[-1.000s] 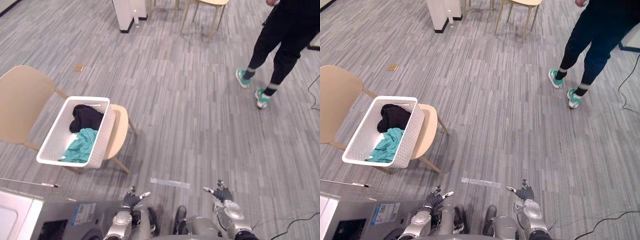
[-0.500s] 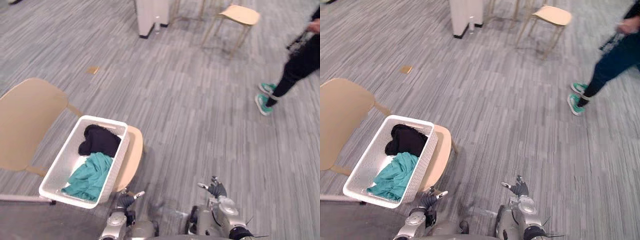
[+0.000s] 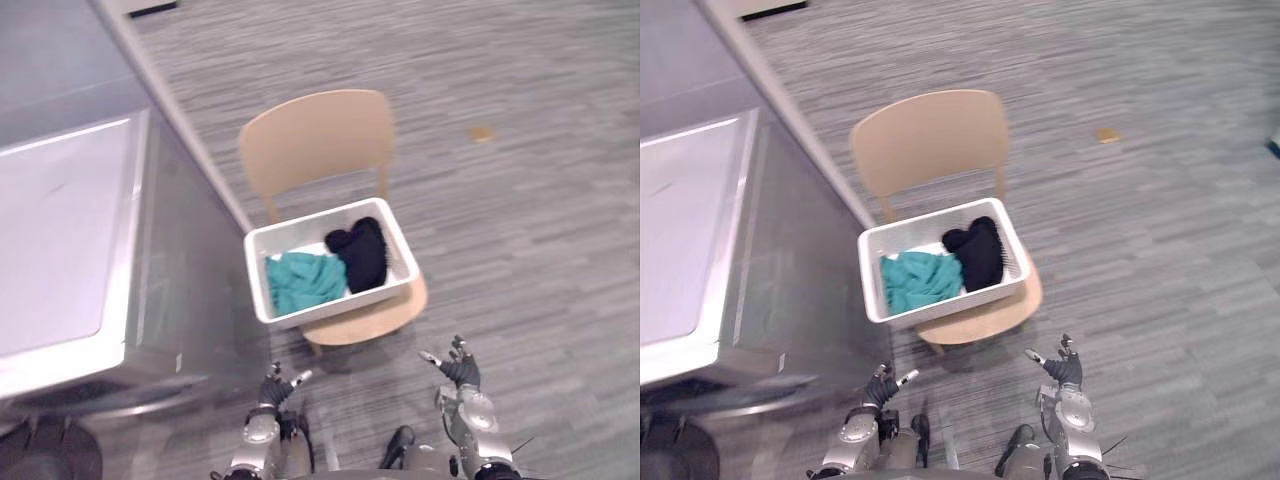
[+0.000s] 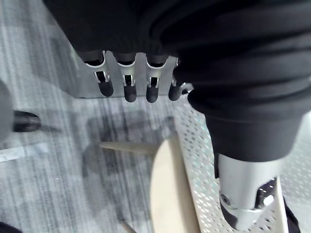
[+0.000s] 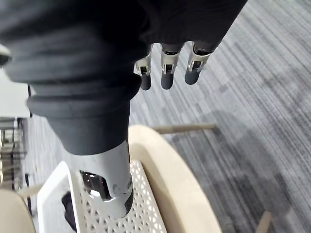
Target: Pick up the laundry basket with both hands and put the clothes into the washing machine.
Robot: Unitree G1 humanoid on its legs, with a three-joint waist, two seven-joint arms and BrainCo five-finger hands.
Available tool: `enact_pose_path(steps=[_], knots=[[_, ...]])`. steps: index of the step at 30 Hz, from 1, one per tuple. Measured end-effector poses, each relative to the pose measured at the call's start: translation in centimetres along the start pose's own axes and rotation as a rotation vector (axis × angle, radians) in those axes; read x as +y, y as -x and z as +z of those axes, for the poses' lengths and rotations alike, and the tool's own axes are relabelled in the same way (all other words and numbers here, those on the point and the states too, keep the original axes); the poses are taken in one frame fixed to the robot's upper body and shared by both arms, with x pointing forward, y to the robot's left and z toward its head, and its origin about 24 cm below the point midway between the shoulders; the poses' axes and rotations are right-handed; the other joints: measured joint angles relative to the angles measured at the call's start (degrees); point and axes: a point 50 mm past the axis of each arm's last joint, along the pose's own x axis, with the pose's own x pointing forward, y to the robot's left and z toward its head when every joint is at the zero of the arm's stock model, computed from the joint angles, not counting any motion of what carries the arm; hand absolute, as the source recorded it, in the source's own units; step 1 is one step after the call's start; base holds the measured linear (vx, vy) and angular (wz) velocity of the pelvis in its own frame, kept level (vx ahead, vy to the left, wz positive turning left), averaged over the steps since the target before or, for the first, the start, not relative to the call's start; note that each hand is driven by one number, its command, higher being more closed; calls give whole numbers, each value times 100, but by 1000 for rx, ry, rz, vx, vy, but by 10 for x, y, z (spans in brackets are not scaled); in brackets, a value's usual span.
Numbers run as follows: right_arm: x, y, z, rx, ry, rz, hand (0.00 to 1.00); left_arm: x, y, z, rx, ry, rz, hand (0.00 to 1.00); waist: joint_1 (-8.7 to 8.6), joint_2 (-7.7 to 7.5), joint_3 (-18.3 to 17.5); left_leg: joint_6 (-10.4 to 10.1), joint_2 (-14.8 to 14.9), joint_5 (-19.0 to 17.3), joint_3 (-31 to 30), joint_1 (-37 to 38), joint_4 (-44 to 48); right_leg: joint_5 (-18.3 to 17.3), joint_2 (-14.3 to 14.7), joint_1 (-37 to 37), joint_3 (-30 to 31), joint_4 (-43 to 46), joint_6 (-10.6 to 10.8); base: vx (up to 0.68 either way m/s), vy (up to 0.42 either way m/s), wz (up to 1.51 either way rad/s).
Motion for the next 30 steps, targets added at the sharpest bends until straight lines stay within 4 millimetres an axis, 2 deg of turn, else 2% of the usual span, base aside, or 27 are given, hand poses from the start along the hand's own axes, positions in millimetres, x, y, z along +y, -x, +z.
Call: enact_pose_path(steps=[2, 3, 5, 7, 8, 9, 10, 11, 12, 13, 16, 17, 18, 19, 20, 24, 27, 28, 30], knots=[[2, 0, 0, -1, 9, -5, 0, 7, 3, -8, 18, -17, 12, 0, 16, -129, -18, 89, -82, 60, 194, 10, -34, 47, -75, 215, -232, -140, 77, 7, 128, 97], [6, 1, 2, -12, 18, 0, 0, 15, 4, -12, 24, -34, 26, 0, 20, -241, -81, 153, -222, 117, 58, 43, -146, 106, -85, 356, -306, -320, 158, 9, 128, 68], [9, 0, 8, -46, 57, 11, 0, 22, 4, -13, 26, -53, 38, 0, 17, -331, -135, 218, -379, 188, -26, 68, -268, 169, -140, 444, -356, -436, 262, -1, 106, 39], [6, -3, 16, -83, 143, 15, 0, 30, 5, -18, 43, -68, 52, 0, -2, -333, -134, 265, -500, 178, -106, 83, -317, 146, -389, 314, -386, 69, 295, -30, 162, 32], [0, -4, 20, -102, 200, 11, 0, 31, 6, -20, 53, -76, 51, 0, -15, -302, -120, 403, -543, 68, -164, 194, -387, 99, -651, 143, -315, 802, 337, -57, 189, 34], [-2, -3, 21, -109, 223, 7, 0, 32, 6, -20, 51, -82, 50, 0, -30, -330, -93, 408, -605, 41, -256, 264, -433, 96, -849, 27, -183, 1292, 317, -61, 185, 56], [-5, -1, 25, -131, 253, 2, 0, 36, 6, -20, 50, -95, 55, 0, -84, -432, -47, 468, -764, -19, -445, 446, -504, 205, -1190, -240, 278, 2252, 111, -46, 162, 70], [-4, 1, 31, -168, 273, 7, 0, 38, 7, -22, 58, -103, 59, 0, -181, -488, -26, 506, -833, -42, -616, 534, -509, 153, -1211, -523, 877, 2743, -104, 6, 128, 104], [-3, 5, 43, -242, 321, 20, 0, 48, 10, -28, 77, -126, 77, 0, -314, -478, -21, 520, -829, -54, -864, 553, -509, -267, -862, -731, 1714, 2712, 92, 46, 99, 104], [-5, 8, 53, -297, 365, 20, 0, 53, 10, -29, 79, -137, 85, 0, -327, -516, -43, 520, -829, -53, -968, 550, -525, -415, -610, -816, 2131, 2410, 194, 65, 37, 87], [-13, 6, 69, -369, 462, 6, 0, 54, 11, -30, 76, -139, 85, 0, -307, -513, -44, 508, -858, -46, -1247, 519, -527, -449, -268, -820, 2584, 1412, 323, 71, -25, 61], [-17, 5, 74, -387, 525, 0, 0, 55, 11, -31, 74, -143, 71, 0, -310, -543, -62, 406, -917, 13, -1400, 476, -517, -326, -160, -772, 2788, 784, 416, 95, -72, 73], [-18, 4, 75, -393, 547, -1, 0, 55, 11, -30, 72, -150, 67, 0, -321, -588, -86, 396, -978, 19, -1492, 425, -485, -208, -175, -777, 2784, 538, 498, 109, -124, 78], [-18, 4, 76, -397, 566, 1, 0, 56, 11, -30, 72, -163, 65, 0, -314, -655, -112, 390, -1056, 24, -1572, 358, -424, 4, -188, -772, 2766, 293, 483, 120, -164, 83], [-19, -2, 84, -413, 618, 3, 0, 55, 10, -30, 72, -183, 56, 0, -305, -563, -107, 305, -1015, 3, -1769, 265, -289, 331, -131, -683, 2693, 201, 459, 123, -170, 63], [2, -19, 115, -498, 748, 77, 0, 42, 10, -31, 70, -176, 14, 0, -286, -172, -21, 119, -737, 115, -2017, 33, -428, 392, 153, -704, 2312, -71, 347, 122, -173, 34], [14, -31, 128, -505, 790, 97, 0, 42, 8, -25, 42, -176, 15, 0, -267, -121, 136, -92, -626, 275, -2264, -161, -525, 400, 253, -705, 1935, -123, 334, 57, -130, 55], [17, -35, 135, -515, 798, 97, 0, 42, 7, -21, 28, -176, 15, 0, -246, -132, 252, -103, -625, 359, -2314, -210, -551, 411, 256, -714, 1870, -131, 319, -9, -103, 51], [23, -46, 162, -548, 837, 84, 0, 39, 0, -2, -38, -176, 9, 0, -108, -162, 579, -125, -640, 574, -2413, -545, -612, 479, 255, -955, 1730, -161, 218, -70, -52, 42]])
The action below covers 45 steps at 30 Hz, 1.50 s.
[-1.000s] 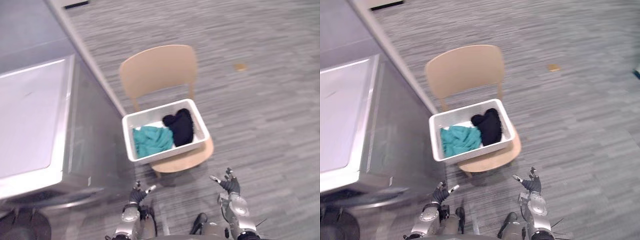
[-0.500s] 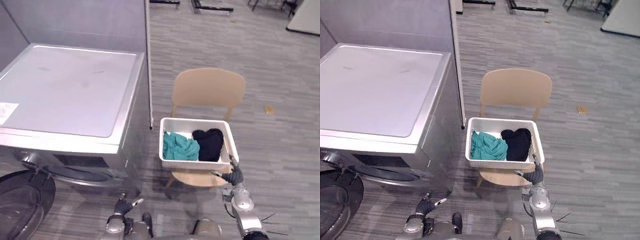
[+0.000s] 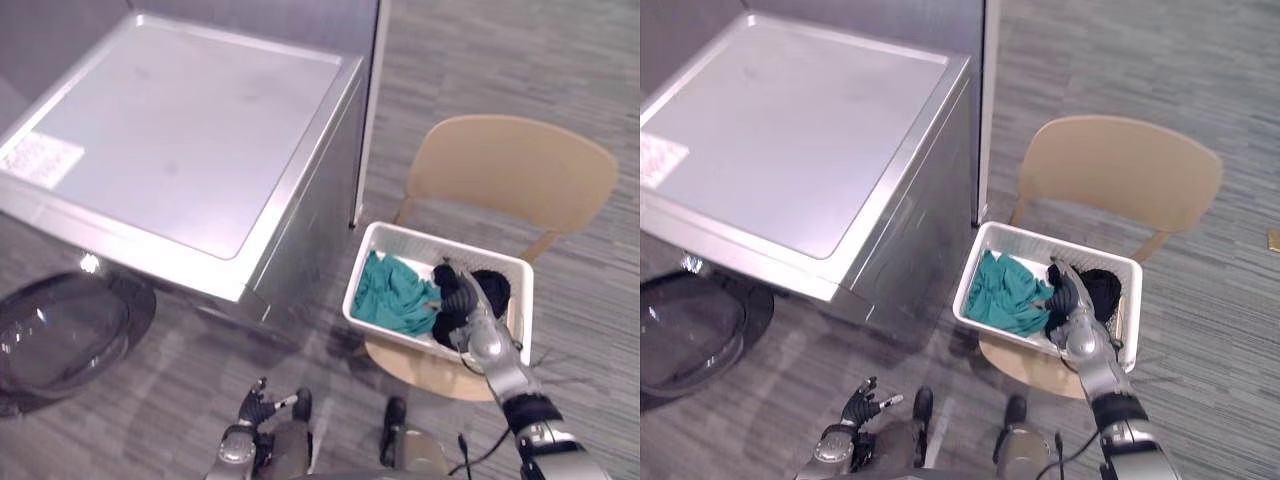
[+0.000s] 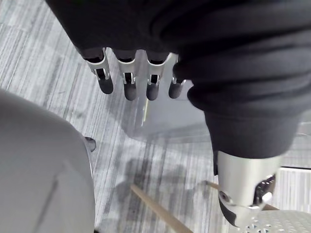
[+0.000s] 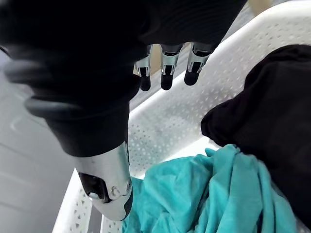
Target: Pick up the laundry basket with both hands and put the clothes into the washing machine.
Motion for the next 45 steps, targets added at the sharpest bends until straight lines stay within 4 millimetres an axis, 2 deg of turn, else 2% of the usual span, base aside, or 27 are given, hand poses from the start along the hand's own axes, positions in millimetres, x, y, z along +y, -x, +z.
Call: enact_pose_path(steps=[1, 4, 7, 9, 12, 13, 15, 19, 21, 27, 30, 34, 37, 40, 42, 43, 45], knots=[[-4, -6, 4, -6, 12, -2, 0, 0, -1, 4, -15, 1, 0, 0, 15, 17, 95, -15, -7, 37, -44, -81, -3, 17, -3, -52, -48, -9, -25, -89, -18, 36], [-19, -29, 20, -15, 85, -6, 0, 1, -8, 25, -86, 14, 5, 0, 205, 106, 527, -35, -54, 232, -139, -303, -109, 43, -8, -244, -122, -8, -64, -99, -11, 24], [-35, -46, 37, -27, 160, -13, 0, -2, -12, 37, -127, 13, -4, 0, 298, 297, 791, 10, -84, 444, -287, -483, -350, 110, -32, -457, -229, -5, -160, -120, -1, 27], [-43, -55, 48, -32, 183, -26, 0, 2, -13, 40, -139, 23, 16, 0, 320, 339, 818, 13, -80, 589, -356, -696, -506, 151, -30, -703, -268, 0, -181, -146, 0, 17], [-64, -62, 49, 9, 225, -69, 0, 0, -18, 54, -168, 32, 17, 0, 480, 470, 955, 5, -66, 859, -451, -886, -820, 229, -34, -978, -356, 3, -214, -108, -22, 15], [-68, -63, 49, 16, 236, -79, 100, -2, -18, 56, -173, 39, 19, 0, 481, 509, 980, -5, -67, 880, -508, -931, -879, 235, -36, -1026, -391, 3, -212, -95, -36, 21], [-80, -66, 52, 19, 264, -130, 100, -5, -21, 64, -189, 44, 7, 0, 568, 552, 1028, 8, -53, 1084, -594, -1060, -1117, 272, -39, -1238, -431, 23, -213, -73, -41, 14], [-103, -70, 58, 26, 299, -186, 100, -13, -23, 76, -219, 73, -5, 0, 617, 583, 1049, -11, -88, 1152, -692, -1110, -1195, 214, -118, -1358, -459, 206, -189, -52, -50, 12], [-106, -71, 66, 8, 293, -194, 100, -16, -24, 81, -233, 75, -10, 0, 629, 588, 1053, -29, -91, 1186, -708, -1123, -1250, 166, -139, -1442, -432, 310, -181, -43, -61, 0], [-103, -72, 71, -8, 199, -193, 100, -23, -23, 85, -245, 91, -25, 0, 609, 581, 1084, -22, -75, 1283, -725, -1032, -1304, 131, -129, -1439, -356, 376, -183, -10, -77, -2], [-112, -71, 80, -43, 62, -248, 100, -22, -22, 91, -268, 107, -22, 0, 568, 580, 1175, -22, -77, 1283, -682, -804, -1311, 134, -115, -1241, -266, 332, -183, -28, -64, -9], [-123, -66, 91, -109, -139, -323, 100, -19, -22, 93, -277, 112, -15, 0, 429, 576, 1174, -22, -65, 1278, -658, -566, -1318, 143, -94, -982, -240, 274, -181, -46, -46, -3], [-125, -59, 95, -172, -389, -383, 100, -14, -23, 93, -275, 120, 1, 0, 400, 563, 1161, -20, 10, 1244, -526, -403, -1327, 262, -17, -780, -155, 32, -189, -58, -36, -19], [-113, -52, 94, -201, -615, -400, 100, -8, -23, 88, -249, 127, 22, 0, 286, 533, 1124, -23, 83, 1245, -436, -344, -1325, 414, 106, -642, -102, -232, -201, -61, -40, -17], [-84, -39, 82, -187, -791, -373, 100, -4, -22, 77, -211, 139, 38, 0, 204, 413, 892, -27, 102, 1244, -346, -340, -1323, 497, 164, -626, -37, -358, -201, -18, -52, -16], [-75, -35, 78, -172, -843, -365, 100, -4, -22, 74, -203, 142, 42, 0, 161, 392, 814, -27, 103, 1244, -345, -329, -1323, 520, 165, -589, -43, -396, -200, 25, -43, -3], [-43, -17, 55, -94, -1029, -354, 100, -3, -20, 64, -170, 134, 47, 0, 91, 302, 553, -75, 98, 1206, -296, -122, -1323, 554, 171, -333, -35, -539, -183, 38, -19, -1]])
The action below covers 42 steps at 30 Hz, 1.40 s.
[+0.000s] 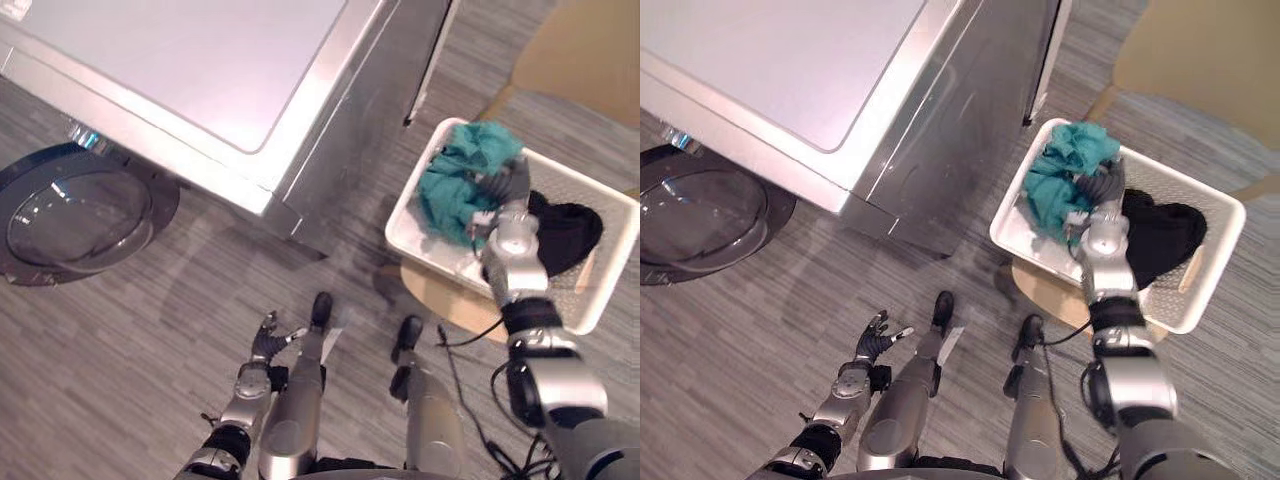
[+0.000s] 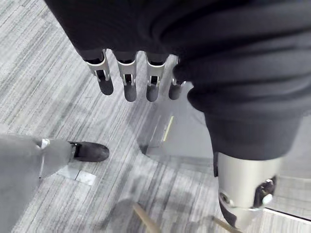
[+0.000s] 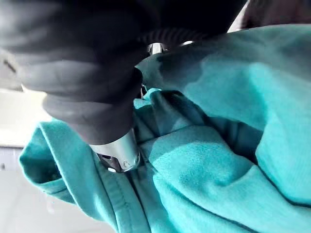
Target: Pick up the laundry basket with both hands and put the clothes into the washing machine.
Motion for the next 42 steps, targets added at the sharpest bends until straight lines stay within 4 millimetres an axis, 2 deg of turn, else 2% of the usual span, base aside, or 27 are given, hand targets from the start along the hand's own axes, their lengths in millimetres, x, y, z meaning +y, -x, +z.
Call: enact_pose_path(steps=[2, 3, 5, 9, 10, 12, 14, 16, 17, 18, 19, 20, 21, 22, 23, 24, 26, 27, 28, 29, 30, 32, 33, 34, 37, 39, 42], knots=[[-6, 17, -18, 54, -89, -31, 100, 1, 3, -7, 24, -7, 5, 0, -3, -30, -212, -48, 4, -53, 40, 128, -1, 9, 10, 163, 14, -102, 17, 23, -7, -10], [-7, 33, -29, 89, -214, -41, 100, 4, 7, -16, 53, 2, 20, 0, -9, -62, -446, -27, 17, -143, 128, 229, -2, 22, 41, 274, 85, -212, 65, 16, 2, -19], [-7, 50, -35, 97, -394, -43, 100, 7, 15, -30, 95, 12, 33, 0, -30, -81, -645, -15, 22, -265, 255, 407, -5, 55, 87, 461, 184, -371, 96, 11, 9, -26], [3, 76, -34, 86, -584, 33, 100, 12, 35, -58, 174, 16, 48, 0, -118, -216, -926, 81, 23, -406, 606, 764, -9, 81, 129, 706, 609, -552, 131, 26, 32, -49], [11, 82, -29, 67, -634, 91, 100, 12, 41, -65, 188, 18, 47, 0, -126, -309, -985, 121, 40, -437, 864, 850, -10, 143, 167, 673, 884, -592, 156, 14, 44, -69], [17, 85, -24, 53, -642, 137, 100, 12, 42, -65, 186, 15, 35, 0, -121, -379, -1018, 132, 45, -445, 1022, 845, -6, 211, 183, 579, 1081, -602, 176, -6, 33, -61], [28, 89, -16, 27, -667, 198, 100, 13, 39, -51, 123, 5, 21, 0, -118, -472, -1021, 148, 57, -457, 1179, 669, 94, 309, 164, 352, 1236, -553, 186, -28, 27, -35], [28, 93, -12, 6, -680, 214, 100, 13, 31, -29, 29, -11, 7, 0, -108, -483, -1017, 246, 141, -505, 1150, 298, 533, 244, 180, 176, 1219, -414, 441, -45, -25, 3], [32, 95, -12, 8, -682, 230, 100, 14, 28, -15, -31, -9, 6, 0, -115, -443, -996, 277, 250, -518, 1085, 183, 687, -130, 186, -121, 1239, 621, 134, -46, -89, 38], [33, 99, -12, 10, -677, 244, 100, 15, 26, -3, -82, -19, 5, 0, -111, -454, -998, 272, 267, -515, 904, 151, 799, -871, 75, -172, 1252, 1746, -44, -30, -157, 56], [34, 101, -10, 4, -666, 255, 100, 15, 26, 2, -107, -25, 4, 0, -102, -460, -997, 266, 263, -512, 815, 151, 840, -1114, 0, -106, 1259, 2172, 18, -28, -245, 84], [39, 103, -7, -11, -640, 295, 100, 16, 26, 12, -155, -29, 3, 0, -93, -473, -1000, 210, 228, -494, 628, 149, 888, -1476, -82, 144, 1370, 2610, 178, -73, -329, 80], [45, 103, 0, -38, -605, 348, 100, 15, 28, 25, -219, -35, -1, 0, 31, -492, -995, 111, 190, -425, 475, 111, 884, -1768, 1, 406, 1490, 2372, 247, -119, -303, 68], [49, 102, 2, -47, -587, 381, 100, 15, 30, 33, -261, -34, -2, 0, 77, -490, -994, 37, 196, -357, 429, 111, 807, -1897, 31, 488, 1452, 2167, 222, -193, -293, 35], [56, 101, 6, -58, -557, 435, 100, 11, 35, 46, -333, -34, -12, 0, 213, -422, -989, 0, 268, -253, 365, 76, 670, -2110, 157, 632, 1351, 1741, 144, -230, -243, 35], [58, 100, 8, -65, -530, 465, 100, 2, 40, 55, -392, -53, -27, 0, 250, -183, -981, 138, 433, -137, 139, -58, 609, -2005, 362, 647, 1086, 1606, 44, -227, -208, 42], [54, 99, 8, -65, -505, 470, 100, -12, 50, 66, -461, -74, -67, 0, 198, -3, -1010, 213, 549, -189, -132, -223, 525, -1980, 526, 568, 781, 1669, -70, -245, -192, 79], [52, 97, 8, -66, -488, 471, 100, -22, 56, 78, -522, -71, -102, 0, 176, 3, -1012, 577, 593, -725, 11, -240, 274, -1861, 519, 575, 521, 1520, -245, -230, -200, 97], [51, 96, 9, -69, -479, 474, 100, -25, 57, 84, -550, -71, -113, 0, 169, -39, -1000, 729, 585, -1059, 148, -286, 215, -1764, 458, 584, 422, 1384, -311, -193, -111, 97], [56, 89, 10, -73, -459, 489, 100, -30, 61, 98, -616, -60, -130, 0, 165, -96, -975, 533, 485, -944, 558, -376, 394, -1612, 278, 517, 268, 1208, -358, -118, -30, 71], [59, 83, 12, -77, -439, 506, 100, -35, 63, 110, -677, -73, -157, 0, 162, -88, -993, 475, 266, -755, 759, -367, 1027, -1535, 108, 403, 236, 1234, -350, -113, -3, 54], [64, 81, 14, -75, -423, 532, 100, -38, 68, 122, -750, -93, -173, 0, 74, 15, -1032, 553, 128, -823, 1133, -80, 1509, -1521, 54, 334, 158, 1342, -334, -50, -22, 44], [66, 81, 14, -72, -425, 538, 100, -41, 71, 129, -790, -104, -193, 0, 11, -5, -1025, 509, 117, -659, 1127, -32, 1322, -1521, 23, 326, 85, 1340, -333, -100, 12, 32], [72, 82, 16, -74, -419, 564, 100, -48, 72, 138, -838, -144, -228, 0, 20, -15, -1025, 317, 128, -515, 1147, 226, 872, -1489, 64, 405, 89, 1224, -288, -117, 26, 15], [81, 88, 15, -65, -422, 620, 100, -63, 76, 142, -877, -210, -308, 0, -30, 4, -1087, 194, 182, -434, 1187, 536, 374, -1444, 89, 516, 87, 1142, -213, -84, 29, -2], [89, 93, 13, -49, -453, 650, 100, -76, 78, 146, -908, -248, -363, 0, -80, -38, -1172, 218, 153, -380, 1200, 575, 222, -1324, 86, 532, 126, 1031, -124, -47, 63, -2], [102, 102, 10, -15, -487, 694, 100, -82, 74, 147, -908, -288, -384, 0, -123, -60, -1193, 219, 122, -290, 1293, 846, 12, -1201, 87, 744, 191, 867, -70, -1, 40, -8]])
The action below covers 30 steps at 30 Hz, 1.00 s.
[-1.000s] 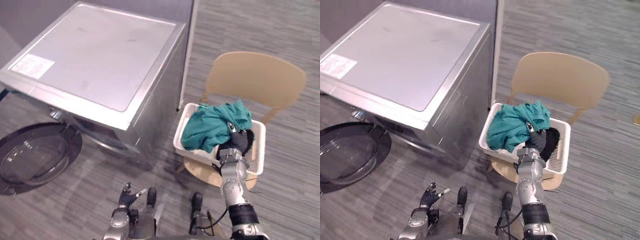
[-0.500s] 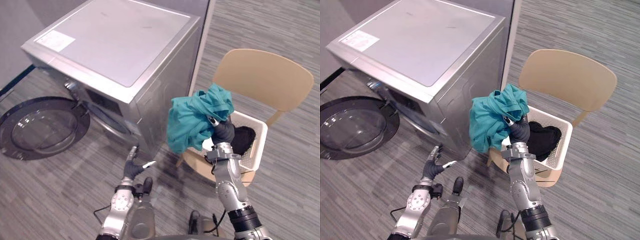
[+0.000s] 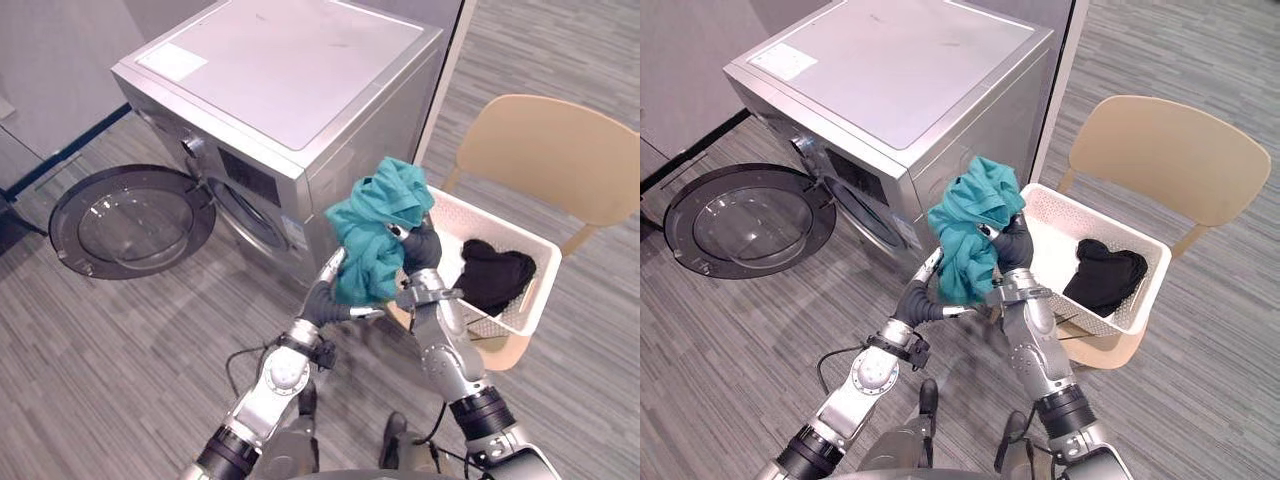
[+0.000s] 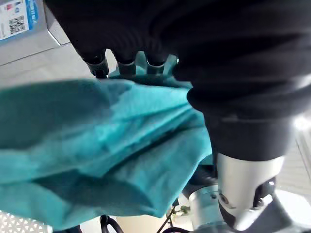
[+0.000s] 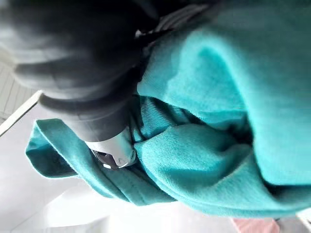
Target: Pick up the laundry basket with both hands and put the clothes into the washing machine.
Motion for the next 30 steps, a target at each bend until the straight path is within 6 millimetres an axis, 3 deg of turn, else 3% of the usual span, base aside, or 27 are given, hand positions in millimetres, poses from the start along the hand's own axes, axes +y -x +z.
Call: enact_pose_path(steps=[4, 5, 14, 15, 24, 30], knots=[[8, 2, -9, 42, -39, 24, 100, -2, -6, -6, 15, -29, -18, 0, -27, -23, -173, -1, 6, -3, 94, 82, -2, 115, 39, 117, 95, -199, 18, 18, 15, -16], [8, 2, -11, 48, -39, 25, 100, -3, -10, -7, 21, -39, -24, 100, -41, -27, -219, -1, 21, -3, 101, 95, -2, 153, 61, 150, 101, -258, 5, 20, 1, -7], [9, 31, -36, 187, -104, 50, 100, 0, -13, -20, 93, -87, 39, 100, -159, -26, -563, -10, 115, -7, 162, 187, -2, 373, 215, 371, 174, -654, -23, 7, 0, -6], [7, 35, -39, 201, -106, 52, 0, 0, -12, -21, 102, -90, 38, 100, -161, -25, -564, -14, 116, -10, 166, 194, -2, 379, 217, 374, 183, -653, -22, -12, 8, -4], [5, 45, -43, 230, -92, 67, 0, 12, -10, -27, 136, -99, 71, 100, -155, -47, -606, -36, 121, -28, 175, 261, -4, 445, 235, 482, 210, -776, 5, 1, 1, 0], [-12, 61, -32, 236, 183, 49, 0, 36, 4, -38, 197, -62, 220, 100, -151, -95, -636, -32, 122, -27, 184, 262, -6, 472, 250, 490, 239, -807, 0, 27, 4, -2]])
